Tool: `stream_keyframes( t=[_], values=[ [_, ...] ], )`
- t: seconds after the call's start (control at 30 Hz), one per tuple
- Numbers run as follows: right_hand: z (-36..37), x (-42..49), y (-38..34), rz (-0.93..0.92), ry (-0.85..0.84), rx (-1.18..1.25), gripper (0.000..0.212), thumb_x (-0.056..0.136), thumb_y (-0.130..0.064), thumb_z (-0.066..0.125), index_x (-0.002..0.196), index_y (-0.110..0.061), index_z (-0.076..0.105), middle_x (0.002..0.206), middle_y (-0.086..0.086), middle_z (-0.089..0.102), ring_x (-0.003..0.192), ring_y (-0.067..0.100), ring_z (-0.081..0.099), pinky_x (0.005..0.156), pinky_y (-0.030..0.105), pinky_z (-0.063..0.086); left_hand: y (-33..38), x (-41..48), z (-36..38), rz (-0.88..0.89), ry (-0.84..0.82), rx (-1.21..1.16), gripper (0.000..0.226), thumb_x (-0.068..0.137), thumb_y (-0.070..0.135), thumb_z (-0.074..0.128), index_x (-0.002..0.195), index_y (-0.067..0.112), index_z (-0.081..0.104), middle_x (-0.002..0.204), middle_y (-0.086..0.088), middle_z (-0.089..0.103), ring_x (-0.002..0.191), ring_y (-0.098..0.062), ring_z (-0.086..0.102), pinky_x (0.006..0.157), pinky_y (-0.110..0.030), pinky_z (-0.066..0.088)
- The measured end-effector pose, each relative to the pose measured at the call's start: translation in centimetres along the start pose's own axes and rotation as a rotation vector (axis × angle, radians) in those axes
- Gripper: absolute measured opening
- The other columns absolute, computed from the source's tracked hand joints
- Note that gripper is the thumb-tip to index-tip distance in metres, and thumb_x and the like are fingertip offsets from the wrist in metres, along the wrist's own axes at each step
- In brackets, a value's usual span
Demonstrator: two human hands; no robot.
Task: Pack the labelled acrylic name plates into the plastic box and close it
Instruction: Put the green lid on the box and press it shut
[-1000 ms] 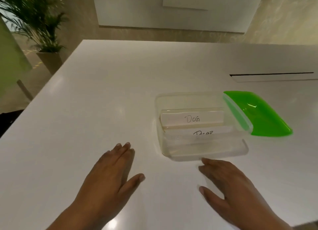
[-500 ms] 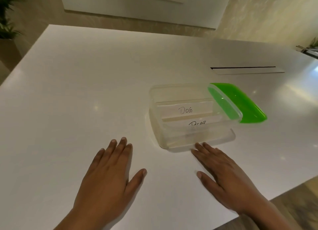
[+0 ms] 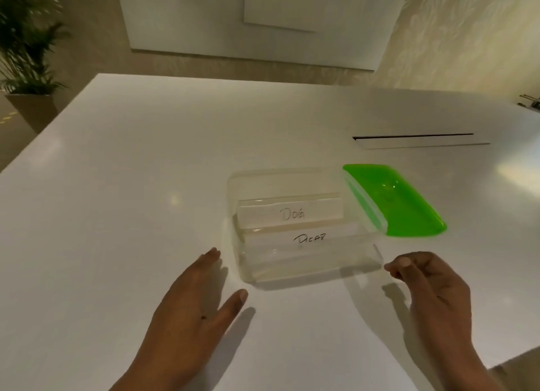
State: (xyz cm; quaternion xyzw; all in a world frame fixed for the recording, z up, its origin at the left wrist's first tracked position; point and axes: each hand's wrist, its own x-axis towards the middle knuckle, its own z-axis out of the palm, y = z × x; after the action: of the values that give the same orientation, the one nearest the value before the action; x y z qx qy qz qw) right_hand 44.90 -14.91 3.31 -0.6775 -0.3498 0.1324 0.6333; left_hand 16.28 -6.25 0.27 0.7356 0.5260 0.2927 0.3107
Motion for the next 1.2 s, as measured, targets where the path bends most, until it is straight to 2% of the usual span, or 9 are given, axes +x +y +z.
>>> stream_keyframes(
  t=[0.07, 0.13, 0.27, 0.43, 0.53, 0.7, 0.83, 1.0, 1.2],
  values=[
    [-0.9, 2.9, 1.2, 0.025, 0.012, -0.031, 0.018, 0.091, -0.008, 0.061, 0.074, -0.006, 0.064, 0.069, 0.012, 0.066, 0.061, 0.014, 0.056, 0.055, 0.015, 0.046, 0.2, 0.1, 0.7, -0.033, 0.054, 0.004, 0.078, 0.072, 0.063, 0.063, 0.142, 0.039, 0.04, 0.144, 0.024, 0.04, 0.13, 0.003, 0.036, 0.108, -0.027, 0.032],
    [-2.0, 6.2, 2.7, -0.031, -0.023, -0.216, 0.017, 0.088, -0.009, 0.066, 0.071, -0.011, 0.063, 0.064, 0.006, 0.064, 0.055, 0.009, 0.054, 0.05, 0.011, 0.039, 0.3, 0.0, 1.3, -0.02, 0.087, 0.072, 0.078, 0.071, 0.065, 0.067, 0.14, 0.041, 0.041, 0.14, 0.023, 0.045, 0.13, -0.001, 0.042, 0.105, -0.03, 0.037],
    [-3.3, 11.4, 4.7, -0.212, -0.173, -0.634, 0.015, 0.076, -0.012, 0.078, 0.086, -0.02, 0.07, 0.089, -0.001, 0.07, 0.084, 0.023, 0.065, 0.072, 0.025, 0.044, 1.2, -0.7, 2.3, -0.038, 0.124, 0.022, 0.068, 0.072, 0.056, 0.07, 0.133, 0.056, 0.039, 0.13, 0.035, 0.051, 0.119, 0.018, 0.046, 0.099, -0.027, 0.043],
    [-3.3, 14.0, 5.3, -0.301, -0.386, -1.006, 0.027, 0.075, -0.033, 0.074, 0.101, -0.028, 0.075, 0.107, -0.003, 0.071, 0.103, 0.025, 0.062, 0.085, 0.034, 0.05, 1.4, -0.9, 2.7, -0.071, 0.142, 0.186, 0.083, 0.068, 0.067, 0.066, 0.141, 0.048, 0.033, 0.134, 0.03, 0.052, 0.125, -0.003, 0.051, 0.097, -0.036, 0.046],
    [-2.8, 14.1, 5.1, -0.333, -0.387, -1.018, 0.02, 0.08, -0.034, 0.069, 0.098, -0.032, 0.076, 0.104, -0.007, 0.072, 0.099, 0.021, 0.063, 0.082, 0.032, 0.049, 1.7, -0.9, 2.6, -0.088, 0.179, 0.188, 0.081, 0.067, 0.063, 0.069, 0.139, 0.044, 0.036, 0.134, 0.027, 0.053, 0.122, -0.009, 0.053, 0.094, -0.034, 0.045],
    [-2.2, 13.5, 4.6, -0.328, -0.319, -1.042, 0.014, 0.083, -0.029, 0.068, 0.094, -0.033, 0.075, 0.1, -0.009, 0.073, 0.097, 0.019, 0.064, 0.081, 0.031, 0.047, 0.9, -0.3, 2.2, -0.066, 0.168, 0.134, 0.081, 0.059, 0.075, 0.064, 0.132, 0.048, 0.044, 0.131, 0.029, 0.052, 0.122, -0.011, 0.055, 0.095, -0.034, 0.045],
    [-1.8, 13.1, 4.2, -0.32, -0.234, -1.015, 0.011, 0.083, -0.023, 0.067, 0.091, -0.029, 0.073, 0.101, -0.007, 0.072, 0.096, 0.023, 0.065, 0.078, 0.032, 0.046, 1.0, 0.0, 1.7, -0.04, 0.185, -0.004, 0.072, 0.053, 0.074, 0.063, 0.118, 0.06, 0.035, 0.123, 0.038, 0.047, 0.115, -0.004, 0.054, 0.095, -0.033, 0.043],
    [-1.4, 12.8, 2.9, -0.36, -0.093, -0.909, 0.012, 0.087, -0.019, 0.064, 0.098, -0.02, 0.067, 0.105, 0.007, 0.069, 0.092, 0.033, 0.067, 0.074, 0.04, 0.05, 0.8, 0.1, 0.6, 0.037, 0.21, -0.132, 0.072, 0.055, 0.068, 0.066, 0.119, 0.072, 0.034, 0.129, 0.035, 0.054, 0.118, 0.01, 0.051, 0.094, -0.026, 0.042],
    [-1.1, 12.7, -2.1, -0.509, 0.057, -0.674, 0.017, 0.093, -0.018, 0.051, 0.106, -0.011, 0.058, 0.099, 0.017, 0.068, 0.086, 0.042, 0.065, 0.072, 0.046, 0.051, 1.5, 0.1, -1.0, 0.088, 0.267, -0.212, 0.072, 0.059, 0.065, 0.068, 0.126, 0.057, 0.044, 0.13, 0.033, 0.053, 0.119, 0.009, 0.051, 0.095, -0.028, 0.044]
  ],
)
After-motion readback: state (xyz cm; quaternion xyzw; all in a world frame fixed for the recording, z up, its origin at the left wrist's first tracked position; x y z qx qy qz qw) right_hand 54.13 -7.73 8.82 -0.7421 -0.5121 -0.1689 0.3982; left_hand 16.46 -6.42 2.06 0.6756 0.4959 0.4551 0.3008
